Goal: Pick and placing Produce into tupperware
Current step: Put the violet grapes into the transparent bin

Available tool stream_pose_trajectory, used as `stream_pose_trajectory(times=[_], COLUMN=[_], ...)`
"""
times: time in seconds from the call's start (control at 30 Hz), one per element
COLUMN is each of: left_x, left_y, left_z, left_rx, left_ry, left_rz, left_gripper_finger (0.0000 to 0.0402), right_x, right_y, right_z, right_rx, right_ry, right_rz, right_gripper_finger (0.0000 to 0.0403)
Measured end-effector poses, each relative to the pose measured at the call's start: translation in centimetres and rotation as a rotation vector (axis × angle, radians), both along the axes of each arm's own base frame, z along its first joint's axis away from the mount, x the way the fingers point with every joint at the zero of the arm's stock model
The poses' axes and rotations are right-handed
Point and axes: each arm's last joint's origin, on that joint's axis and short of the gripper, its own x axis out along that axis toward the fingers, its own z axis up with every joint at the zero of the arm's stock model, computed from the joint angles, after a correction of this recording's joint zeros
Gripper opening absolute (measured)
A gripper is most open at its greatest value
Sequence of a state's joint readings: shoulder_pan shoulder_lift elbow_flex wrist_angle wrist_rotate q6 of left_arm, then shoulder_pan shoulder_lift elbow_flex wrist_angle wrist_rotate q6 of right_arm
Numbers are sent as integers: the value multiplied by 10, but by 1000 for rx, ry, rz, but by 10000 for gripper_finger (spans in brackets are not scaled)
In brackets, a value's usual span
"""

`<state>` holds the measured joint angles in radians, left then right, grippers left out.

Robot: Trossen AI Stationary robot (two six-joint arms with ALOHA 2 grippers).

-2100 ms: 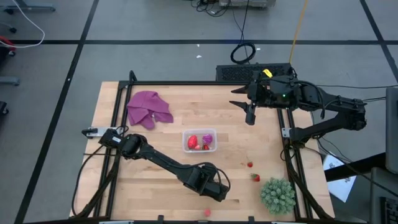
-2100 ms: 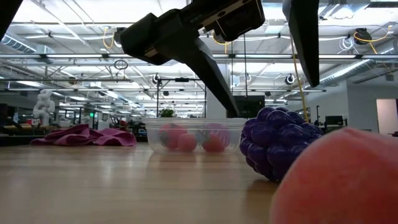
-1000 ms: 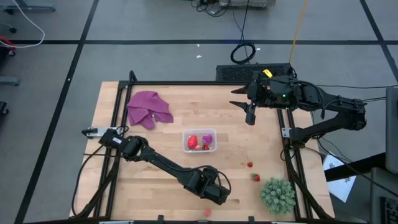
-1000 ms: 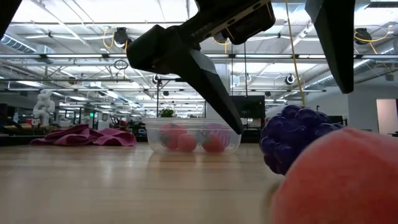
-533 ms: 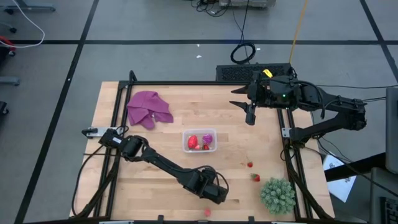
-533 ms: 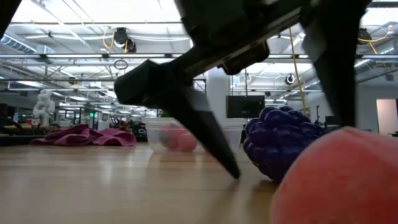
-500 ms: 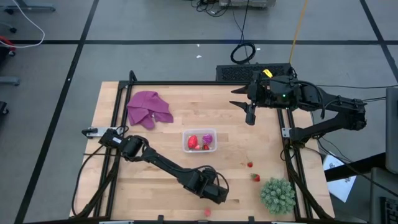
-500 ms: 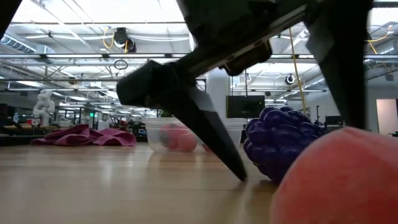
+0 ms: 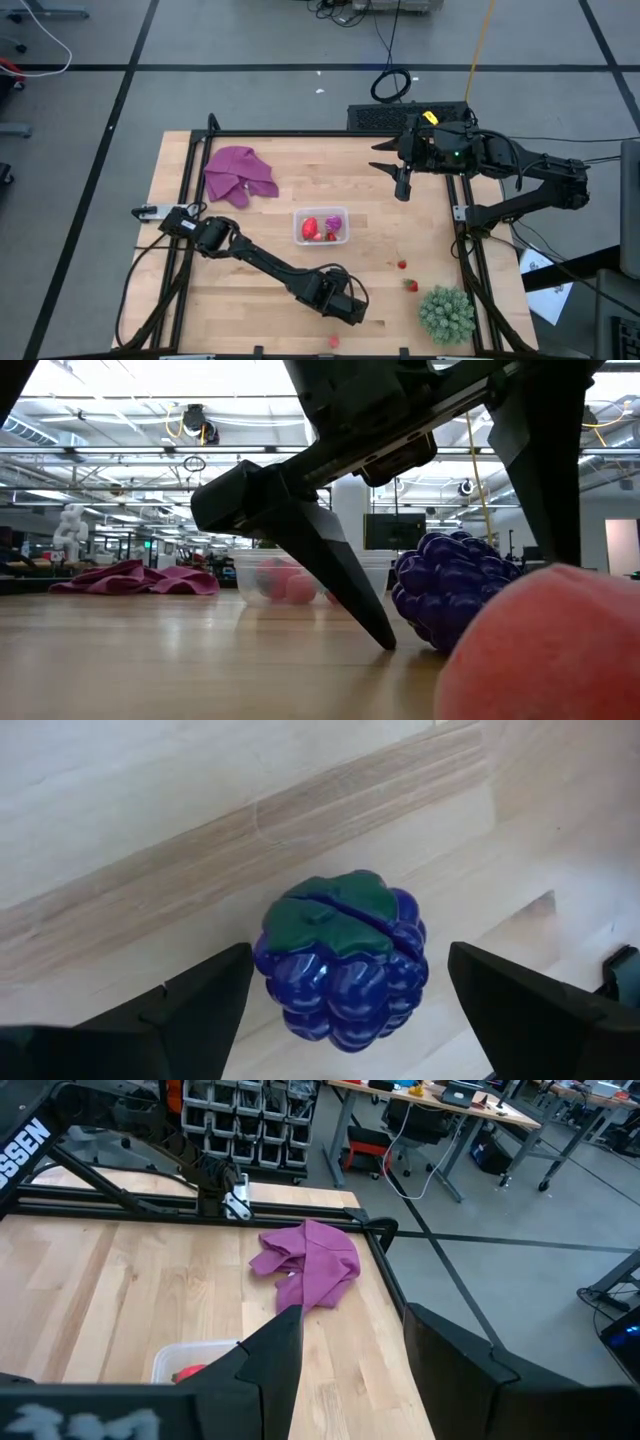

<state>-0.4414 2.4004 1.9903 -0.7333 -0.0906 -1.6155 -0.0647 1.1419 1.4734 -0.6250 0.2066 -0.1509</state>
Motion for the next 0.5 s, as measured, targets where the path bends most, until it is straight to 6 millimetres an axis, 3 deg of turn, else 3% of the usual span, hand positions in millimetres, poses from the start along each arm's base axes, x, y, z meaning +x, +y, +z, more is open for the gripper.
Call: stream_pose_trajectory(times=[0.2,0.5], left_x=[1,0], left_y=[4,5], left_z=[-1,-2], left_rx=[10,20], left_ry=[10,16], left_rz=[-5,-4], left_gripper_finger=[334,215], right_x=[0,0], right_y=[0,0], right_z=[0,0], right_rx=[0,0], right_ry=[0,0], right_rz=[0,-1], right_gripper_finger=[165,165])
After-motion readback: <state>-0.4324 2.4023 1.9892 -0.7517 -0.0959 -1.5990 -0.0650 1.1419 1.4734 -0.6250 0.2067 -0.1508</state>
